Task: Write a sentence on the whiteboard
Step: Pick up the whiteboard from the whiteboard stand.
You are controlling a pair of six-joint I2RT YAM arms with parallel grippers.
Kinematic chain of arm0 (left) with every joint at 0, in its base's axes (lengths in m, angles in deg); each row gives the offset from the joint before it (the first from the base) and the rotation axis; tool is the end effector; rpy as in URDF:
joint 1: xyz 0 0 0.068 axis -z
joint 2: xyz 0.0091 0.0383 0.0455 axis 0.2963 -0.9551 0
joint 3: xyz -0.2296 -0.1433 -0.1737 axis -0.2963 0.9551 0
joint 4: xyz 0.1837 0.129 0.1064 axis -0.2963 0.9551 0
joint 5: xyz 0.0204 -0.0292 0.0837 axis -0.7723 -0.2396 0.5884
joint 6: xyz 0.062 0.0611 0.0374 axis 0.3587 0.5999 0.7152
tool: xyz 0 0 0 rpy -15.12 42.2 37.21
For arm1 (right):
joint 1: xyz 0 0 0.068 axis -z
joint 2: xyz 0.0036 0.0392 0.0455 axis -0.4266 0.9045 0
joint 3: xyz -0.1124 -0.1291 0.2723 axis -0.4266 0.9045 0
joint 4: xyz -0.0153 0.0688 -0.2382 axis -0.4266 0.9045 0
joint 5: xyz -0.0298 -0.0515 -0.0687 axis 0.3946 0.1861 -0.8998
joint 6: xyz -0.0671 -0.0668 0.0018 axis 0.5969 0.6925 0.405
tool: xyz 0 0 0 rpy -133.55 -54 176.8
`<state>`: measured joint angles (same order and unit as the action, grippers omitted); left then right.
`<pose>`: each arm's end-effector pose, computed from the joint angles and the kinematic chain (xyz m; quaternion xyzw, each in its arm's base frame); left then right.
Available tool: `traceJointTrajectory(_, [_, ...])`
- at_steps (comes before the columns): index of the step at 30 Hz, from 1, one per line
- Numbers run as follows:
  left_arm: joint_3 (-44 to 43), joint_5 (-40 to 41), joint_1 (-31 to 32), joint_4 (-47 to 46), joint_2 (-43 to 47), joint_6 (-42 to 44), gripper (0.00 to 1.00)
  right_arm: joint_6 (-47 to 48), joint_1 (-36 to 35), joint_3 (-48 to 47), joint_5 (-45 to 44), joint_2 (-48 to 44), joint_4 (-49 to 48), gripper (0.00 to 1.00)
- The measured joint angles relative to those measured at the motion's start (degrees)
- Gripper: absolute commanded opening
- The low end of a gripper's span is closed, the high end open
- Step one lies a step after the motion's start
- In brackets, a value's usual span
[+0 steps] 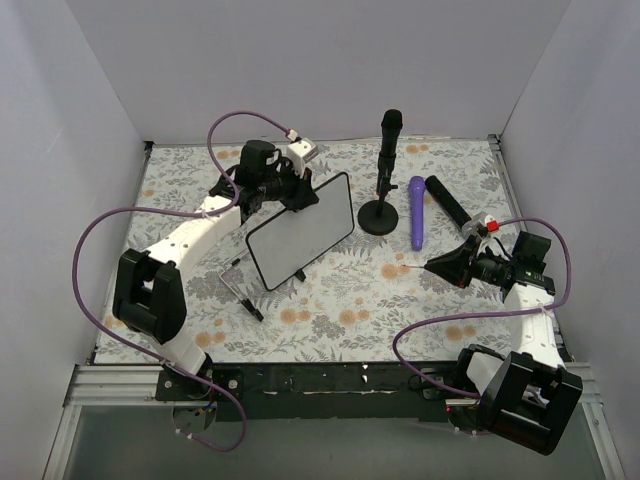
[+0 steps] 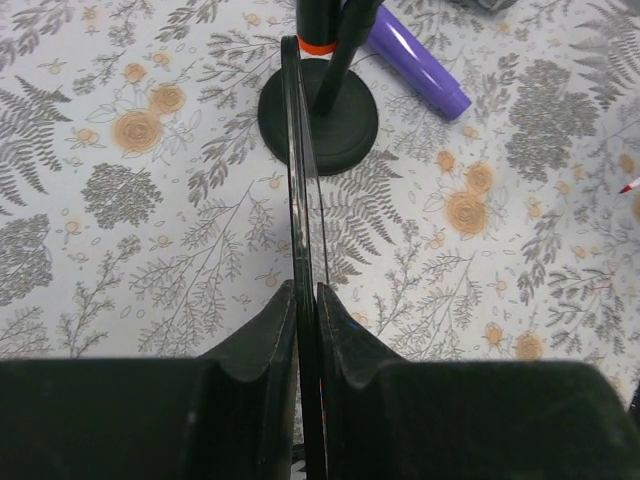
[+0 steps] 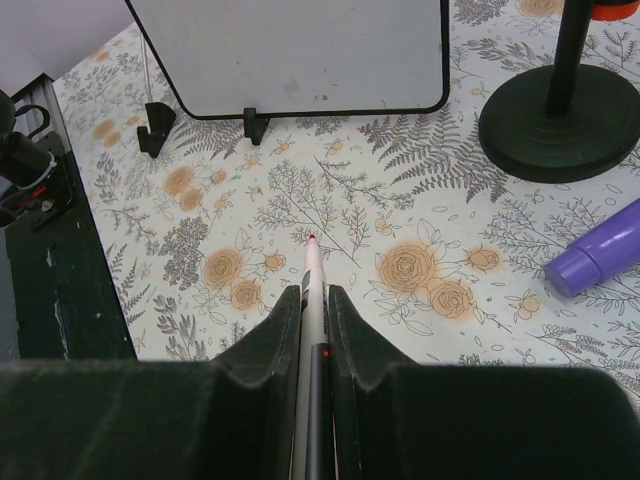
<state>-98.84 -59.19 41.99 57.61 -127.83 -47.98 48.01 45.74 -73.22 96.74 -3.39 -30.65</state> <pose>0.3498 -0.2105 0.3369 0.0809 0.8507 -0.4266 0.2962 0.1680 0.0254 0.2657 -0.2868 0.7160 0.3852 0.5066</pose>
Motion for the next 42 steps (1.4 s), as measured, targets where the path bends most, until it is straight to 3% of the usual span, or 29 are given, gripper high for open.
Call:
traceJointTrajectory(9, [-0.2, 9.9, 3.6, 0.6, 0.3, 3.7, 0.29, 0.2, 0.0, 0.0, -0.2, 0.0, 0.0, 0.01])
traceJointTrajectory(18, [-0.6, 12.6, 4.2, 3.4, 0.4, 3.7, 0.35, 0.2, 0.0, 0.0, -0.2, 0.0, 0.0, 0.01])
traceJointTrajectory(30, [-2.3, 13.6, 4.2, 9.8, 1.2, 1.8, 0.29, 0.4, 0.0, 0.0, -0.2, 0.0, 0.2, 0.01])
traceJointTrajectory(39, [-4.0, 14.5, 4.2, 14.8, 1.4, 0.5, 0.14, 0.4, 0.0, 0.0, -0.2, 0.0, 0.3, 0.01])
traceJointTrajectory(40, [-4.3, 14.5, 4.2, 15.5, 1.4, 0.3, 0.10, 0.4, 0.0, 0.0, -0.2, 0.0, 0.3, 0.01])
traceJointTrajectory(41, [-4.7, 14.4, 4.3, 16.4, 1.4, 0.2, 0.00, 0.5, 0.0, 0.0, -0.2, 0.0, 0.3, 0.01])
traceJointTrajectory(42, [-5.1, 14.4, 4.3, 17.3, 1.3, -0.1, 0.00, 0.5, 0.0, 0.0, -0.2, 0.0, 0.3, 0.01])
